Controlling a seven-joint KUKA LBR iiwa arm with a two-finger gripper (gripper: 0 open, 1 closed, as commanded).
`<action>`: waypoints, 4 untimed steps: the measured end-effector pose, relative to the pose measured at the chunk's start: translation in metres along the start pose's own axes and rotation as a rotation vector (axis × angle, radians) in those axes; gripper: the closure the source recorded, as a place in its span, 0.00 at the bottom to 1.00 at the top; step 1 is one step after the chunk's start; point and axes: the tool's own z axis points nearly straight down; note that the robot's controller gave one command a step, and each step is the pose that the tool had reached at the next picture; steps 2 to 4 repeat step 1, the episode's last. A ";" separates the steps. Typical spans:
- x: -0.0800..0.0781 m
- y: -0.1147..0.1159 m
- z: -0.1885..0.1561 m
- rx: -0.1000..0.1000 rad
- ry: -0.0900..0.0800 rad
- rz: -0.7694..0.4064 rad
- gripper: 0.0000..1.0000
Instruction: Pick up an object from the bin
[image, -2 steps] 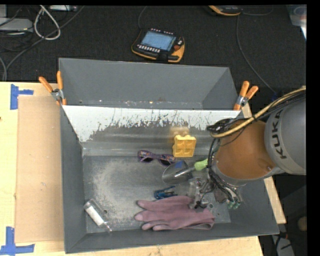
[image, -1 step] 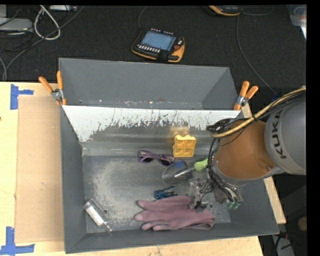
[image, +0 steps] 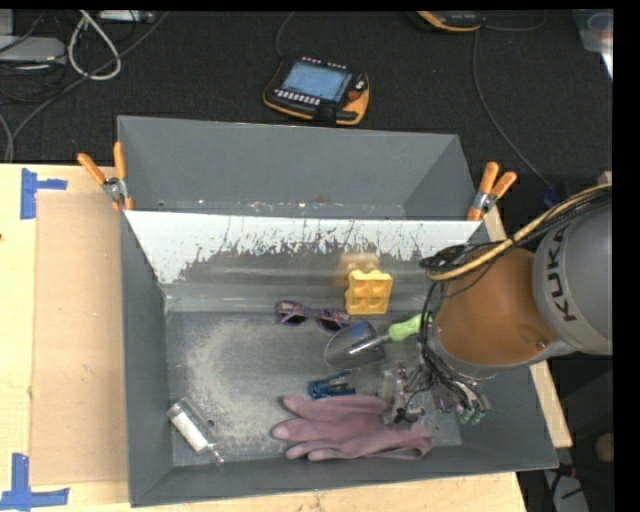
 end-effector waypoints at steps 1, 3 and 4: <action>-0.004 -0.003 -0.009 0.000 -0.002 0.007 1.00; -0.004 -0.003 -0.009 0.000 -0.002 0.007 1.00; -0.004 -0.003 -0.009 0.000 -0.002 0.007 1.00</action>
Offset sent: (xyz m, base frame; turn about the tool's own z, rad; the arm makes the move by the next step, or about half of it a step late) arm -0.0052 0.0004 0.1254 -0.0278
